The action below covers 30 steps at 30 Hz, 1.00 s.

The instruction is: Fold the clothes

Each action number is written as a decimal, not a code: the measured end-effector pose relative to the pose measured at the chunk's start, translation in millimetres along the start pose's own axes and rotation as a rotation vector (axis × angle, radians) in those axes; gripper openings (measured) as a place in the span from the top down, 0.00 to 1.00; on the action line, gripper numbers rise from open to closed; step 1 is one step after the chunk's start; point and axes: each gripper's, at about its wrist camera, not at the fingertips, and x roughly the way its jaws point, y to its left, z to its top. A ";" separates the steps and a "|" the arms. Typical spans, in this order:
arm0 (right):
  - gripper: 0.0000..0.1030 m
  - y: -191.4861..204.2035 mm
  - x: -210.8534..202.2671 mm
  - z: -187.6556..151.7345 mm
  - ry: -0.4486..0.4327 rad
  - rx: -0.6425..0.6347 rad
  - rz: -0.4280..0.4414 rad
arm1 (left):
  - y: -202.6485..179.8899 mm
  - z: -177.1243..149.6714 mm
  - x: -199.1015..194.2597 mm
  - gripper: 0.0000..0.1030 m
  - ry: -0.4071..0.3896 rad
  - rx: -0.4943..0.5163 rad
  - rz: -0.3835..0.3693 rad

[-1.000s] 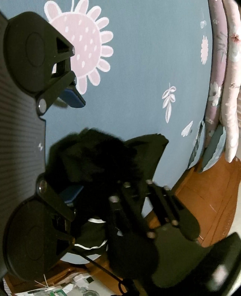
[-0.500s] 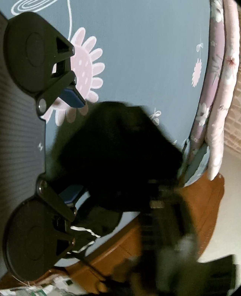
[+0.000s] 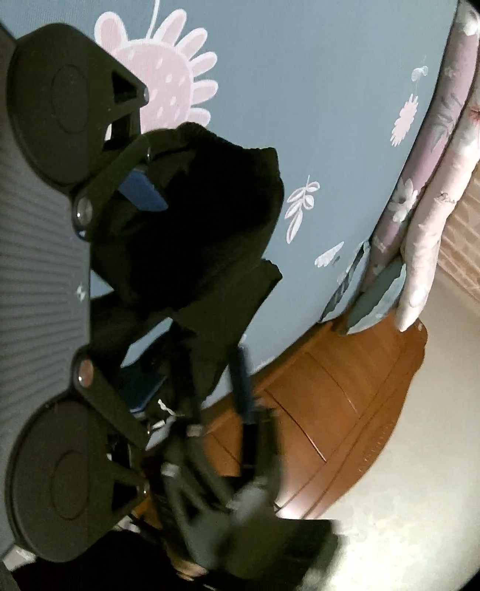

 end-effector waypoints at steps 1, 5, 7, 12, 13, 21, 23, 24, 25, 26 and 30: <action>0.41 -0.4 -1.1 -9.2 0.004 0.005 -0.016 | 1.2 0.7 -0.4 0.08 -0.004 -0.008 0.000; 0.41 -0.9 -3.6 -43.3 0.015 0.010 -0.078 | 7.1 4.4 -0.9 0.08 -0.017 -0.048 0.042; 0.41 2.6 1.1 -47.1 0.004 -0.013 -0.099 | 11.5 6.1 -1.0 0.08 -0.021 -0.084 0.055; 0.41 19.3 21.8 -40.2 -0.084 -0.134 -0.171 | 18.7 7.3 -1.8 0.08 -0.031 -0.145 -0.007; 0.43 23.2 29.5 -38.0 -0.100 -0.166 -0.184 | 19.4 7.4 -1.6 0.08 -0.031 -0.150 -0.010; 0.92 60.4 48.4 -72.5 -0.050 -0.244 -0.155 | 29.1 10.2 -1.0 0.08 -0.048 -0.197 -0.007; 0.88 69.8 47.6 -89.0 -0.037 -0.254 -0.167 | 30.3 10.0 1.6 0.08 -0.044 -0.203 0.000; 0.87 72.5 46.8 -96.6 -0.035 -0.248 -0.173 | 29.8 9.3 3.8 0.08 -0.039 -0.199 0.008; 0.85 75.0 45.9 -104.1 -0.034 -0.241 -0.177 | 29.1 8.4 5.5 0.08 -0.036 -0.194 0.018; 0.82 78.1 43.4 -109.6 -0.043 -0.234 -0.191 | 28.4 7.6 7.1 0.08 -0.033 -0.189 0.027; 0.65 87.7 26.5 -126.4 -0.109 -0.189 -0.211 | 24.9 6.4 10.5 0.08 -0.036 -0.158 0.066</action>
